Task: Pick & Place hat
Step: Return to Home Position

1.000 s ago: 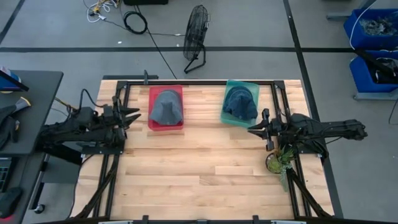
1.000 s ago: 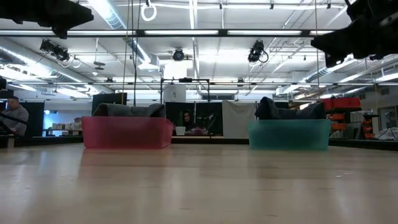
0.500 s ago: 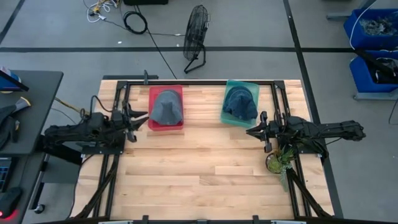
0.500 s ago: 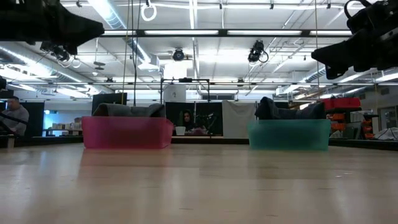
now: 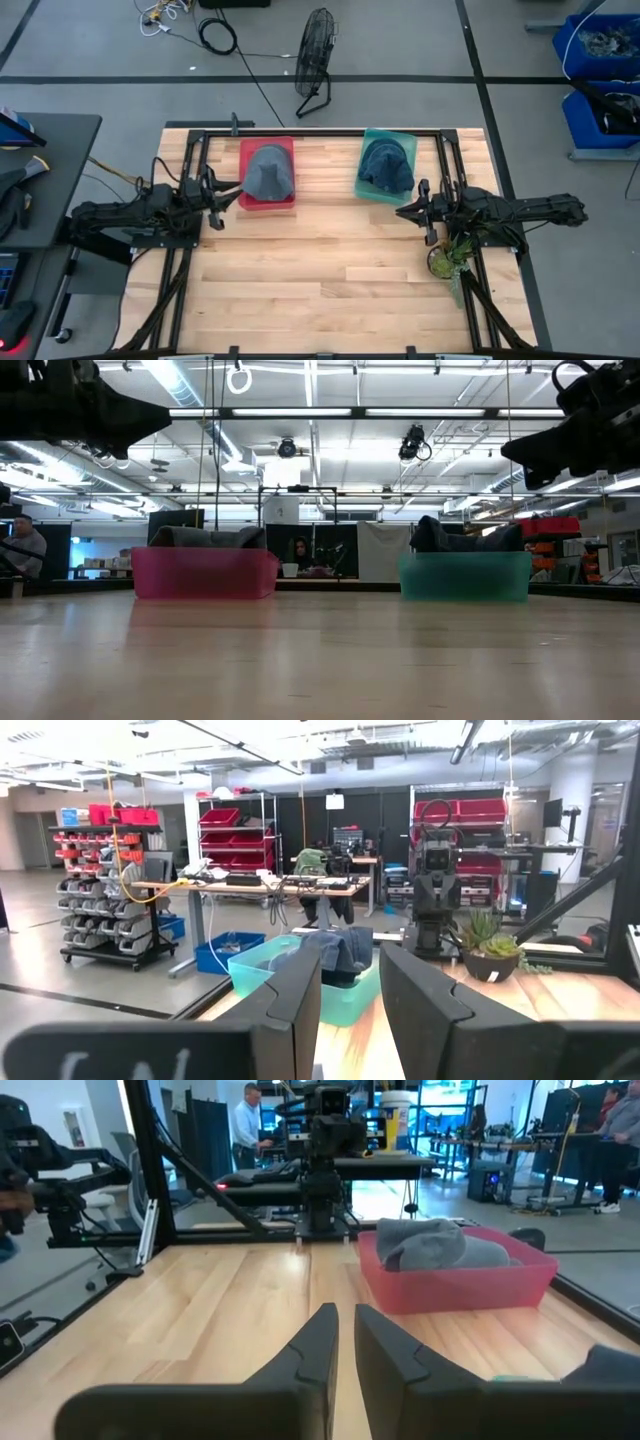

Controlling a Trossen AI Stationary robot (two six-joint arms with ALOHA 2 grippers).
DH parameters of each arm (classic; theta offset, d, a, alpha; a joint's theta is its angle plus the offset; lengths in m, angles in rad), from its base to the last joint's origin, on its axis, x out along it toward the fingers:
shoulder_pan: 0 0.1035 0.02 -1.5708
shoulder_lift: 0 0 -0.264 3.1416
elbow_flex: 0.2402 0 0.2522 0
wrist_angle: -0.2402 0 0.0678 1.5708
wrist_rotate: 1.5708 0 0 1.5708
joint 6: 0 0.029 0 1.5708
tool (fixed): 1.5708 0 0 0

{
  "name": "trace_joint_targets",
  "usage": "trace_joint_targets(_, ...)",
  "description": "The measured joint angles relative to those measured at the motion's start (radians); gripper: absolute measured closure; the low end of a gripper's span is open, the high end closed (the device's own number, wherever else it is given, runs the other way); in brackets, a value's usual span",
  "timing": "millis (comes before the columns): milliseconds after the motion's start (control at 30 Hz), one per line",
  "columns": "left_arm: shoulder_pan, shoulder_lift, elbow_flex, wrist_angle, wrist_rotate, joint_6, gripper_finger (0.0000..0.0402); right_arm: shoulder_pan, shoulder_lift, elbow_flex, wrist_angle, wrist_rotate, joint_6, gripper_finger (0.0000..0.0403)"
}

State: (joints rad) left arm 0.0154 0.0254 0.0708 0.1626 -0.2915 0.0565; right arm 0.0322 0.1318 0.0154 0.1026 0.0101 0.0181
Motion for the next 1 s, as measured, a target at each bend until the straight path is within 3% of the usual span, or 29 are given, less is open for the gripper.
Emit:
trace_joint_targets(367, 0.000, 0.000, 0.000, -0.045, 0.000, -0.045, 0.0291, 0.000, 0.000, 0.000, -0.094, 0.000, 0.026, 0.0362)
trace_joint_targets(1000, 0.000, 0.000, 0.000, -0.048, 0.000, -0.045, 0.0291, 0.000, 0.001, 0.000, -0.093, 0.000, 0.026, 0.0362)
